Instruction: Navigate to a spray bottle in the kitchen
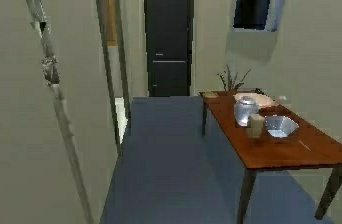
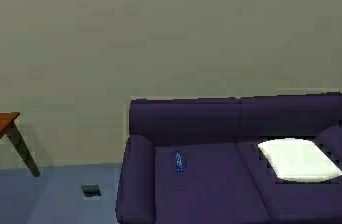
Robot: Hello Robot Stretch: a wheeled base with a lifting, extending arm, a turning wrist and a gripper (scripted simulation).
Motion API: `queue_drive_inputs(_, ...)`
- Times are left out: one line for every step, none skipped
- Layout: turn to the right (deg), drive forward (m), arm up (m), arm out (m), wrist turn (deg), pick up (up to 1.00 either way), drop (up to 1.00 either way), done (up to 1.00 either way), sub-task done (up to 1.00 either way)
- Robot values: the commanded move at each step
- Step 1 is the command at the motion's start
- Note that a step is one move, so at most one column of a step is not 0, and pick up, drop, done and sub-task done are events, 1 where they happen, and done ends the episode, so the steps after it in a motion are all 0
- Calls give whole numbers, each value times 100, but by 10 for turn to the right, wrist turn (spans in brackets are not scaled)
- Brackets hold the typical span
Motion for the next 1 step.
queue_drive_inputs(450, 0, 0, 0, 0, 0, 0, 0, 0)
